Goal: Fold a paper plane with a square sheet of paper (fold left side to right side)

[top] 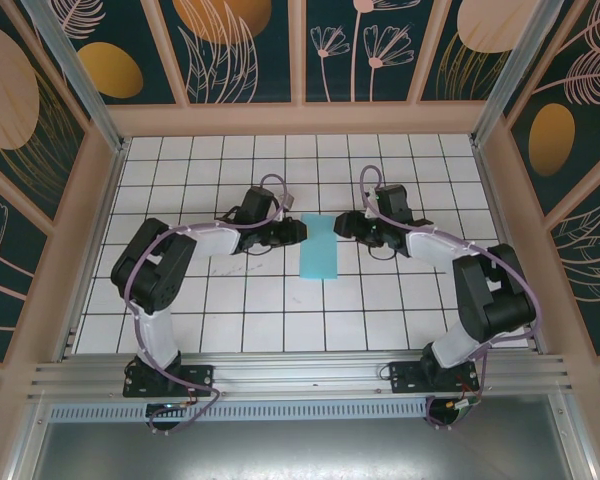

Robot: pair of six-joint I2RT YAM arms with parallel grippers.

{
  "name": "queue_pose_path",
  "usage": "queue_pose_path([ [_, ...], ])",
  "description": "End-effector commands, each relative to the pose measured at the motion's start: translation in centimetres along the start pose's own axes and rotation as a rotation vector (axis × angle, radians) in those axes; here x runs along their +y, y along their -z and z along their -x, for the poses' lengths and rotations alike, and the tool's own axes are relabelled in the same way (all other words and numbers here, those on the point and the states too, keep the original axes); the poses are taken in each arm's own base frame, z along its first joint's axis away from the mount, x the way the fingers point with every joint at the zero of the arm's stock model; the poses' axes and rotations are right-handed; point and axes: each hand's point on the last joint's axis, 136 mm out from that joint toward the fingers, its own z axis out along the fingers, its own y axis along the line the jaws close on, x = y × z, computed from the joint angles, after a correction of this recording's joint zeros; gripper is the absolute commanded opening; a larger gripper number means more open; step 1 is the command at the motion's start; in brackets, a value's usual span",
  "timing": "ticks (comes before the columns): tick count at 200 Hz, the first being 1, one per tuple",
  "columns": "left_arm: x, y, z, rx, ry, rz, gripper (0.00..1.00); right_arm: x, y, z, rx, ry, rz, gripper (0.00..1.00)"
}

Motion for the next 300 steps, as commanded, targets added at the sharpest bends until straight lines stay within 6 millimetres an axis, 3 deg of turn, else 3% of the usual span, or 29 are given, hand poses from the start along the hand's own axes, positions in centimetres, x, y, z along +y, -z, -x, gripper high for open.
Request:
queue_pose_path([
  [1,0.4,-1.0,-0.1,0.009,0.022,-0.013,0.28,-0.6,-0.6,-1.0,0.037,-0.045,0.005,0.60],
  [42,1.2,-2.3,-1.3,0.050,0.032,-0.006,0.28,-0.9,-0.7,-2.2,0.097,-0.046,-0.005,0.60],
  [94,2.7,-2.4,-2.4,0.075,0.032,0.054,0.27,-1.2,-0.5,-4.9,0.213,-0.090,-0.016,0.60],
  [131,2.8,-2.4,-2.7,0.075,0.030,0.058,0.27,-0.5,-1.8,-6.9,0.324,-0.154,0.034,0.50],
  [182,2.6,-2.3,-2.6,0.071,0.025,0.055,0.27,0.1,-3.0,-8.2,0.369,-0.145,0.010,0.49],
  [238,2.0,-1.9,-2.3,0.055,0.015,0.042,0.26,-0.5,-2.9,-7.5,0.342,-0.130,-0.062,0.49],
  [280,-0.9,-0.2,-0.7,0.003,-0.018,-0.020,0.29,0.0,-2.3,-6.0,0.295,-0.107,-0.063,0.49],
  [300,-1.4,0.4,-1.1,0.010,-0.015,-0.031,0.29,-0.1,-2.4,-6.0,0.297,-0.106,-0.063,0.49],
])
